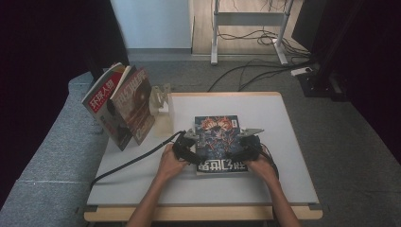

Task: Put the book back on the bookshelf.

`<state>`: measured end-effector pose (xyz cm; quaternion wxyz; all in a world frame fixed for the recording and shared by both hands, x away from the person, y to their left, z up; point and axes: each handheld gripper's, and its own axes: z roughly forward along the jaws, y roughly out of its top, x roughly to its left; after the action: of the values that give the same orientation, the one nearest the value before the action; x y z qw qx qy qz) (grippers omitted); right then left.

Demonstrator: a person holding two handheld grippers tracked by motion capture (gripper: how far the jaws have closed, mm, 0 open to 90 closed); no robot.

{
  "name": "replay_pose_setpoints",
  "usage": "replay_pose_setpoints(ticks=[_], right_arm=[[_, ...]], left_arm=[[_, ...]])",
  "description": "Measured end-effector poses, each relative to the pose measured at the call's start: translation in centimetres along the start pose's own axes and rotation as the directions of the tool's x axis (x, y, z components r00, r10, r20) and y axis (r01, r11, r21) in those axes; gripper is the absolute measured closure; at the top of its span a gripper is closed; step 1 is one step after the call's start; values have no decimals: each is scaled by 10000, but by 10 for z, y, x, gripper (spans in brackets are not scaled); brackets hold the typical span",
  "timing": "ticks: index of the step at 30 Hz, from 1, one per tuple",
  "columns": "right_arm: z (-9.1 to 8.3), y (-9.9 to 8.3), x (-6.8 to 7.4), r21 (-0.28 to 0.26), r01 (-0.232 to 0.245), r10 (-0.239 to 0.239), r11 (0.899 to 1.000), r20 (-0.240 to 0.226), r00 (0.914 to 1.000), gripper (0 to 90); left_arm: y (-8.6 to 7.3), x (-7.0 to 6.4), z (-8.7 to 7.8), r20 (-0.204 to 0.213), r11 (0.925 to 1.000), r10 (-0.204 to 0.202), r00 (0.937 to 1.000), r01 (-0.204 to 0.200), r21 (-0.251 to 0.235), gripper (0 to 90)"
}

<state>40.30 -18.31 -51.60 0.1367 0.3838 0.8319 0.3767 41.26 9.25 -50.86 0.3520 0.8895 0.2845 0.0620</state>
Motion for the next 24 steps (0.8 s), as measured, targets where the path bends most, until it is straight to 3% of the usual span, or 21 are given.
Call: replay_pose_setpoints(ticks=[6, 14, 24], right_arm=[[0, -2, 0, -82, -61, 61, 9999, -45, 10000, 0], [-1, -2, 1, -89, -51, 51, 9999, 5, 10000, 0], [-4, 0, 6, 152, 355, -356, 9993, 30, 9994, 0]], left_arm=[[0, 1, 1, 23, 10000, -1, 10000, 2, -53, 0], [-3, -8, 1, 369, 9996, 217, 9991, -210, -182, 10], [-4, -15, -3, 486, 10000, 82, 9988, -82, -4, 3]])
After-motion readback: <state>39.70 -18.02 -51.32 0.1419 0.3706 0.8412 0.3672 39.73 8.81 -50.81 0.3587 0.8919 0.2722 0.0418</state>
